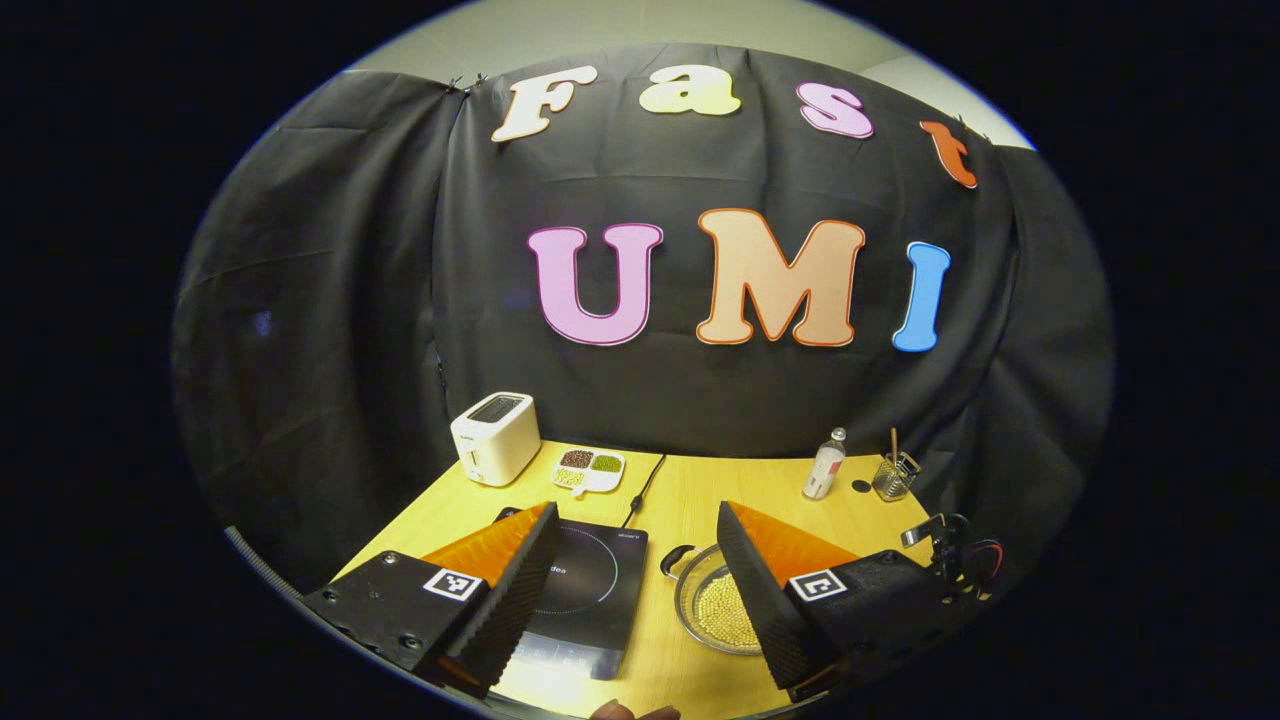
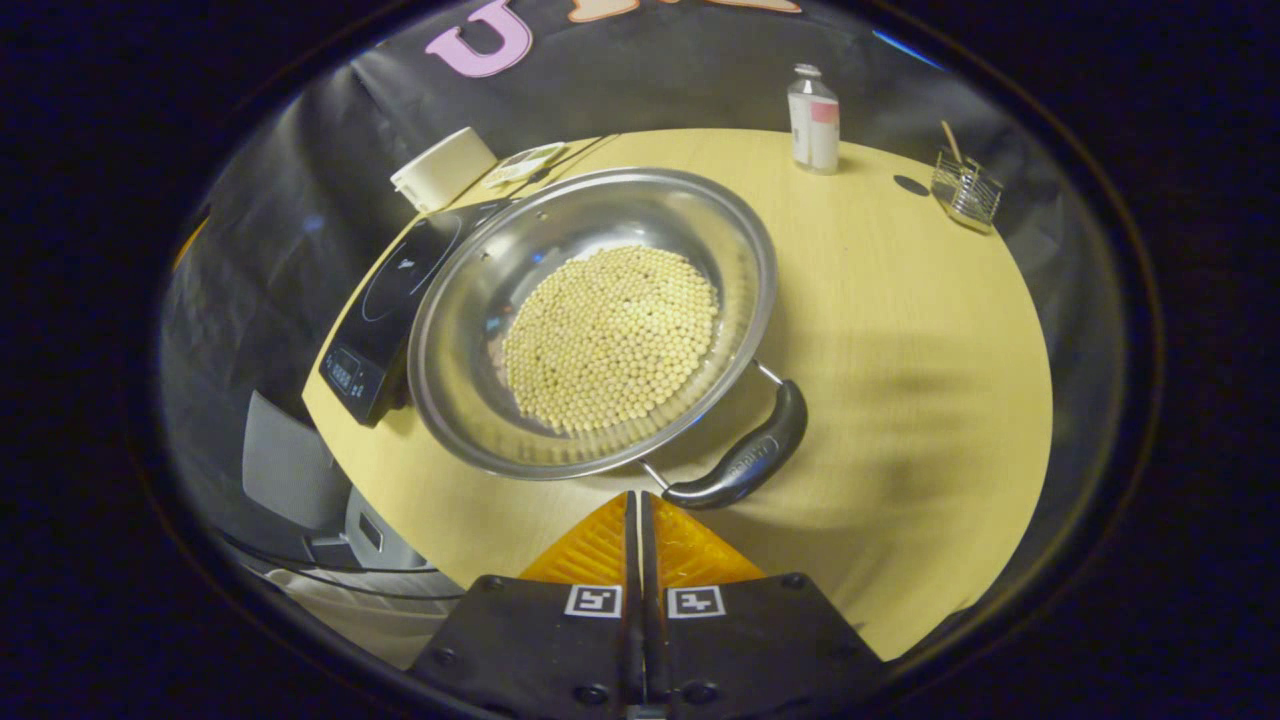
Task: First push the handle of the pot to place it horizontally, then grasp the pot with both hands and set it on the induction cooktop.
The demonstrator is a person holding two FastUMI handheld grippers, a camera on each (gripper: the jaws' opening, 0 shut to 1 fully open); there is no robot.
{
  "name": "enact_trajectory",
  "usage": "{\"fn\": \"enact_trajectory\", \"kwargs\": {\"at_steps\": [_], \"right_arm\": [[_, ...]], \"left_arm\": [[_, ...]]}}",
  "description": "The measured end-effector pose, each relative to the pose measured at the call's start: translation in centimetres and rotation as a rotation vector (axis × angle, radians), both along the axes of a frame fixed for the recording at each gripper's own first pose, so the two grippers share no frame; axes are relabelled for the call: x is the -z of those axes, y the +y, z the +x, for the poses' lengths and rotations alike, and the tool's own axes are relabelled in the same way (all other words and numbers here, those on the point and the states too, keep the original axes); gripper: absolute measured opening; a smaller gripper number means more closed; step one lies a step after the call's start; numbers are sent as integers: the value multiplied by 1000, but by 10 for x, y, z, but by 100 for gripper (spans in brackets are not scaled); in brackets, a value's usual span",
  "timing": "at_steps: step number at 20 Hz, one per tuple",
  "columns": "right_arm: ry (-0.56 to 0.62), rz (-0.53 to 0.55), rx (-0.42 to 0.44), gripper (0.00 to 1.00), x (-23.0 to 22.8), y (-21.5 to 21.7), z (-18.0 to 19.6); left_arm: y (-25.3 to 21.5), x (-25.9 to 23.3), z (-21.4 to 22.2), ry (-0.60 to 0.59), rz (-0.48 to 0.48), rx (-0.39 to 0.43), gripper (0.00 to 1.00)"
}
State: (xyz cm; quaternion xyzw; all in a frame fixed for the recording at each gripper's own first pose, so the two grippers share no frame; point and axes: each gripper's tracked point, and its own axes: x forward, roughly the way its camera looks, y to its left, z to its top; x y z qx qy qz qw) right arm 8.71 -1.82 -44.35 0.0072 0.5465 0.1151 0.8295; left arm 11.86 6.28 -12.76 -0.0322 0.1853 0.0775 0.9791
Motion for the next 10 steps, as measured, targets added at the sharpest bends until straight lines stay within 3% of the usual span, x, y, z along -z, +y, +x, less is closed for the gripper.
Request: {"fn": "enact_trajectory", "kwargs": {"at_steps": [10], "right_arm": [[-20,-48,34,0,-4,-27,32]], "left_arm": [[1,4,-1,8,5,-6,96]]}}
